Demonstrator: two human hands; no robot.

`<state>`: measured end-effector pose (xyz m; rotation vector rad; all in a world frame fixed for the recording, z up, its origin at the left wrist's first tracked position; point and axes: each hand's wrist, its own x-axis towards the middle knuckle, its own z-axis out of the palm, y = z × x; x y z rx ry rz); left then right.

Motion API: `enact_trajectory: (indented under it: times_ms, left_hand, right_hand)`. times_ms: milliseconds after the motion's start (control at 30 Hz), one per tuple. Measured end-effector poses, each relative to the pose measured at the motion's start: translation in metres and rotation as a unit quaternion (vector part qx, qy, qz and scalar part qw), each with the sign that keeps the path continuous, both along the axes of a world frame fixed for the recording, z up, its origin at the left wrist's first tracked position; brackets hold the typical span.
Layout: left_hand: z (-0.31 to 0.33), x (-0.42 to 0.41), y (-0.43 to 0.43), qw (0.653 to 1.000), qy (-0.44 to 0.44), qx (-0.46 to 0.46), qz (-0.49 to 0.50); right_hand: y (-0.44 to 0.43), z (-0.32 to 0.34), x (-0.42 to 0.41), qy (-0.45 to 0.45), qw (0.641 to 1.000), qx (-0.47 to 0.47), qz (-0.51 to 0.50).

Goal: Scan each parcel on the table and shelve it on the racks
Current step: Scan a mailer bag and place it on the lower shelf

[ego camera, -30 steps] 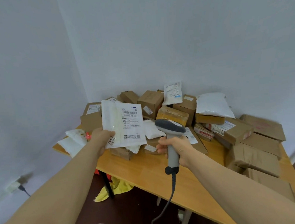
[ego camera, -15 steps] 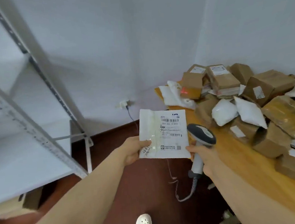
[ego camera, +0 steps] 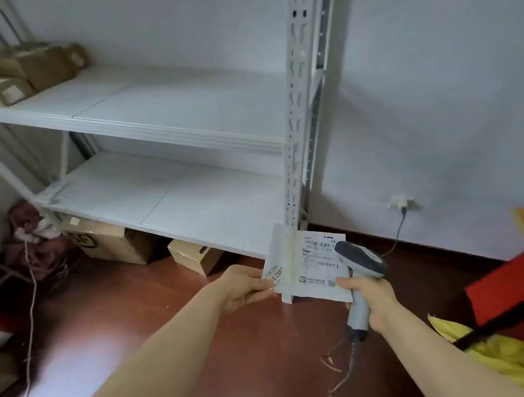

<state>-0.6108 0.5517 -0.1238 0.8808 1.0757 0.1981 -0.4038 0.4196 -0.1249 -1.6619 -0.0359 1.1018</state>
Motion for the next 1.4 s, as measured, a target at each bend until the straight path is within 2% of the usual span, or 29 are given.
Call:
enact_trajectory:
  times_ms: [133,400,633,867,1000,1133,1233,1400]
  left_hand:
    - [-0.002,-0.091,0.072,0.996,0.003,-0.003,0.093]
    - [-0.001,-0.255,0.207,0.963,0.034,0.03,0.265]
    - [-0.015,-0.323,0.291,0.931,0.016,0.016,0.365]
    - [-0.018,-0.368,0.391,0.881,0.055,0.035,0.468]
    - [-0.016,-0.405,0.443,0.88,0.071,0.028,0.469]
    - [-0.025,-0.438,0.483,0.868,0.054,0.003,0.494]
    - [-0.038,-0.467,0.522,0.852,0.044,-0.018,0.522]
    - [-0.06,-0.525,0.599,0.869,0.104,-0.024,0.483]
  right_hand:
    - [0.105,-0.006,-0.08,-0.011,0.999,0.0,0.051]
    - [0.283,-0.007,-0.231,-0.014,0.989,-0.012,0.149]
    - [0.401,-0.015,-0.302,-0.016,0.977,-0.018,0.211]
    - [0.533,-0.033,-0.36,0.003,0.963,-0.022,0.27]
    - [0.6,-0.037,-0.388,0.021,0.952,-0.057,0.3]
    - [0.656,-0.042,-0.425,0.002,0.947,-0.078,0.312]
    - [0.697,-0.048,-0.458,-0.014,0.952,-0.089,0.294]
    - [0.763,-0.065,-0.51,-0.018,0.97,-0.102,0.218]
